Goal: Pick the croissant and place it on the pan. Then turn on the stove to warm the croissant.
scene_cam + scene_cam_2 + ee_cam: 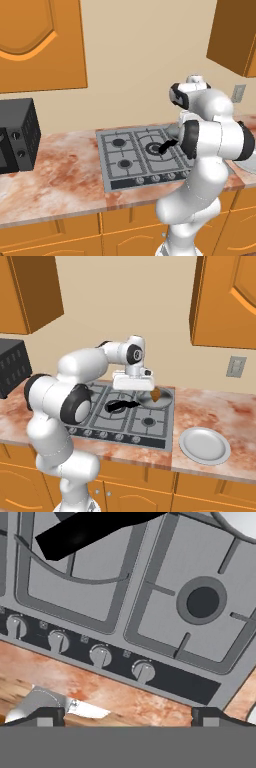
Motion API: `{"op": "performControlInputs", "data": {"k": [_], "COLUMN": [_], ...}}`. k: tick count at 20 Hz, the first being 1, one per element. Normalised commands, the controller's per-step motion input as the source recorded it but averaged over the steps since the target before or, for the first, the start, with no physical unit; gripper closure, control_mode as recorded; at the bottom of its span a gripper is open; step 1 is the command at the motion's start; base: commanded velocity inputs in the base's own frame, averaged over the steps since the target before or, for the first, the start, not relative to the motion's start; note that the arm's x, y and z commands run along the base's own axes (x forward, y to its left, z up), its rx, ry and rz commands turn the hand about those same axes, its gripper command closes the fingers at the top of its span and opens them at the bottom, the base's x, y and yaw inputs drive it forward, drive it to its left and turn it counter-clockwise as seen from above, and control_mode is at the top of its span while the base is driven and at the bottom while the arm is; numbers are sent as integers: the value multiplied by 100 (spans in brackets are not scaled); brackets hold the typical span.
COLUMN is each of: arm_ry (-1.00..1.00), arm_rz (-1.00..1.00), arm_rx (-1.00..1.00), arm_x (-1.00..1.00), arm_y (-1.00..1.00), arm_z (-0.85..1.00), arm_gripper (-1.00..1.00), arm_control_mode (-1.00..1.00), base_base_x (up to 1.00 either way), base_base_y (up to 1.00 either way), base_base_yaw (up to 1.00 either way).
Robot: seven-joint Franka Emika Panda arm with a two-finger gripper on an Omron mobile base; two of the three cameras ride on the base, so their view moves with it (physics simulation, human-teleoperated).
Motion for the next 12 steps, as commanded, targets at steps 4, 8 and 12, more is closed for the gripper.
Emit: {"op": "performControlInputs", "data": {"k": [4, 8, 12], "arm_ry": [0, -2, -1], "arm_rz": [-9, -6, 0], "arm_rx": [9, 8, 2], "arm_x": [-5, -21, -6], "arm_y": [0, 0, 3], "arm_z": [0, 0, -9], "arm_gripper": [-100, -100, -100], "arm_control_mode": [-100, -100, -100], "base_base_x": [0, 0, 0], "base_base_y": [0, 0, 0], "base_base_yaw": [0, 0, 0]}}
